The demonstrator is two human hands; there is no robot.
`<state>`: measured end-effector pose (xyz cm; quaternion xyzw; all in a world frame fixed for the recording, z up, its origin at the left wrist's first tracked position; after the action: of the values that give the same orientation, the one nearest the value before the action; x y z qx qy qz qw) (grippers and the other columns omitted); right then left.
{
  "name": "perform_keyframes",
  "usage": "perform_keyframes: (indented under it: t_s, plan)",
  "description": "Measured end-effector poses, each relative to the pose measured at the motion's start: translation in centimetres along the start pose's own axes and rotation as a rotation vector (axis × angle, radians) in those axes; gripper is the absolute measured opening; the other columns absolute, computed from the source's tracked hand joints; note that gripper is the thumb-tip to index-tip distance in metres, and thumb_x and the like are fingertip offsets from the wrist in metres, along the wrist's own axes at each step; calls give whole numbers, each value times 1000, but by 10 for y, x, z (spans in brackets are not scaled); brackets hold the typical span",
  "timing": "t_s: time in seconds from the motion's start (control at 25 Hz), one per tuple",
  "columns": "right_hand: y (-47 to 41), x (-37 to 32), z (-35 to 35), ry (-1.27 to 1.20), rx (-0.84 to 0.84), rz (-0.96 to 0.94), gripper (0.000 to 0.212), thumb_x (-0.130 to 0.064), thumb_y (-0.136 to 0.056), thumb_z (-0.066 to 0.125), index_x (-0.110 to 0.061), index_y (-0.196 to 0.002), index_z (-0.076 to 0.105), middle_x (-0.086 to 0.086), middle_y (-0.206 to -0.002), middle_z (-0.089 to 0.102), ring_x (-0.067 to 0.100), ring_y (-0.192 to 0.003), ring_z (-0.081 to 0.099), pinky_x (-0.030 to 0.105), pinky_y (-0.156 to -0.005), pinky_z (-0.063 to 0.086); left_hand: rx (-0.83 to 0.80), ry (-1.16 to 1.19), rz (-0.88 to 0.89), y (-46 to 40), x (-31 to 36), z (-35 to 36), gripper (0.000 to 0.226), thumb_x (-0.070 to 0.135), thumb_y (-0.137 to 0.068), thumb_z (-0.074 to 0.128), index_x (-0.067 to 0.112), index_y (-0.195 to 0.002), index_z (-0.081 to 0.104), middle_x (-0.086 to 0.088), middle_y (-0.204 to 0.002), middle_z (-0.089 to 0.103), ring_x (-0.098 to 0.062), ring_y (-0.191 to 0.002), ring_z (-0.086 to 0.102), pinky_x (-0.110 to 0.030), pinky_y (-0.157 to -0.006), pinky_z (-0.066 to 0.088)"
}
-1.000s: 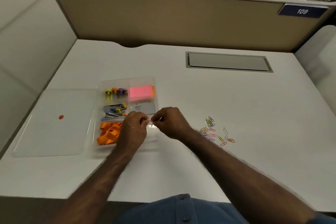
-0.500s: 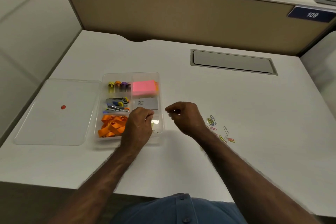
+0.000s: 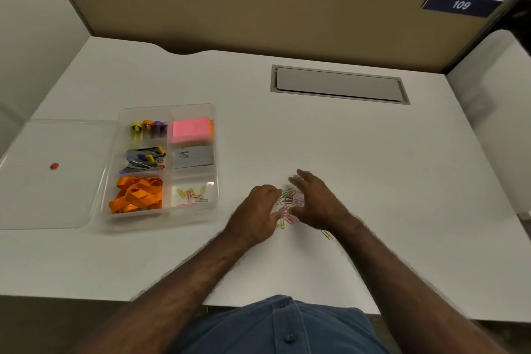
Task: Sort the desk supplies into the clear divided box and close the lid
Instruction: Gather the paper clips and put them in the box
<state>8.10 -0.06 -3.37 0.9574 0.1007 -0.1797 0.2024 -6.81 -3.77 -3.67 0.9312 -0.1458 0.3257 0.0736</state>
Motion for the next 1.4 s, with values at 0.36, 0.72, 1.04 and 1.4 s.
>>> perform_keyframes:
  t_s: [0.36, 0.72, 1.04, 1.4]
  plan:
    - [18, 1, 14, 82, 170, -149, 32, -3, -93, 58, -21, -113, 75, 0, -113, 60, 23, -103, 53, 31, -82, 50, 7, -243, 68, -14, 13, 31, 21, 17, -94, 66, 11, -115, 68, -6, -107, 63, -25, -101, 54, -39, -84, 51]
    - [15, 6, -8, -6, 309, -64, 21, -9, -91, 65, -17, -102, 81, -3, -102, 73, 20, -92, 68, 29, -74, 51, 63, -177, 42, -12, 11, 19, 18, 16, -101, 60, 4, -108, 72, -14, -102, 68, -30, -96, 58, -40, -82, 52]
    - [8, -50, -41, -286, 443, -98, 15, -12, -89, 74, -19, -98, 83, -8, -98, 76, 9, -87, 70, 13, -74, 47, 347, -152, 37, 8, 0, -52, 10, 1, -97, 63, 1, -100, 72, -15, -89, 66, -33, -83, 60, -46, -76, 53]
    - [-21, -172, -16, -384, 297, -233, 17, -15, -90, 71, -21, -100, 82, -7, -101, 77, 4, -85, 67, 6, -74, 44, 514, -120, -227, 61, -79, -124, 18, 9, -94, 70, 1, -110, 75, -18, -103, 72, -30, -96, 66, -38, -88, 55]
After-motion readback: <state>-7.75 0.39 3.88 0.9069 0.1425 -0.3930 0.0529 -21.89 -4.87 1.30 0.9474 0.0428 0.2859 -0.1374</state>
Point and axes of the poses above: each hand's wrist, its own y-axis away from the middle knuckle, its own z-axis out of the palm, x = y × z, the point moved 7 cm from there along -y, towards the middle knuckle
